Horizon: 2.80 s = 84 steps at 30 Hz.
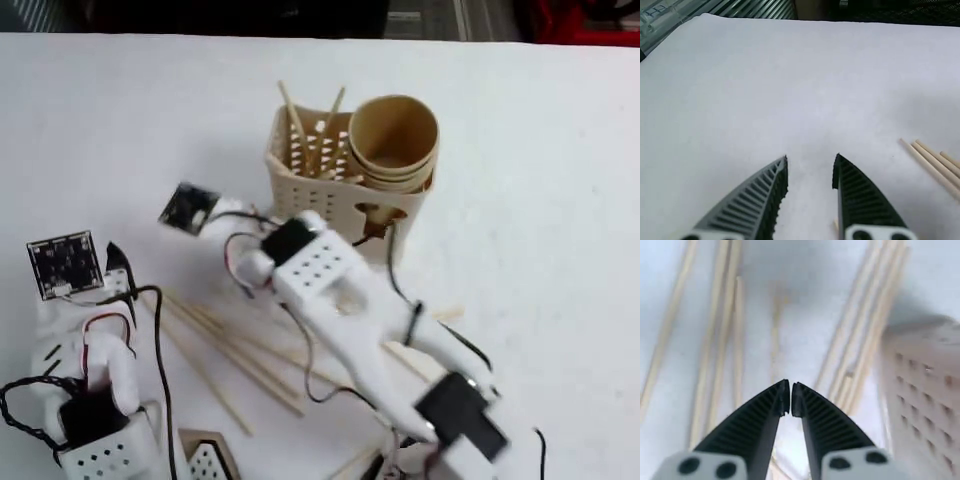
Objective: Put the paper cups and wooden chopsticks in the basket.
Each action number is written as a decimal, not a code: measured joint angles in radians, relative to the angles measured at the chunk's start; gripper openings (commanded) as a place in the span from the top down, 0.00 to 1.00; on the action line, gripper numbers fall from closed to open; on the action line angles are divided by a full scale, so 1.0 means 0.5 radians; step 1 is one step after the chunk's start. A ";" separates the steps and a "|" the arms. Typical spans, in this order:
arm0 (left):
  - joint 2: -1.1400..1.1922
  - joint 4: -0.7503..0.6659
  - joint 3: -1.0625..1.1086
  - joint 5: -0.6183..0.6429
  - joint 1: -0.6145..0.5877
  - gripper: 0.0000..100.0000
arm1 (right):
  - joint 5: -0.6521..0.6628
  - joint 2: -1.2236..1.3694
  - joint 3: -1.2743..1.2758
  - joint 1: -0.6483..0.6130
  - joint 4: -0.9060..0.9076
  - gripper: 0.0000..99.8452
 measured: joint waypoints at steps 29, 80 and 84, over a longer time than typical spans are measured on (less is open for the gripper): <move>0.000 0.000 0.000 0.000 0.000 0.84 | -0.110 -0.939 -0.117 0.034 0.261 0.98; 0.000 0.000 0.000 0.000 0.000 0.84 | 0.064 1.089 -0.463 0.132 -0.086 0.98; 0.000 0.000 0.000 0.000 0.000 0.84 | 0.061 1.096 -0.466 0.031 -0.006 0.98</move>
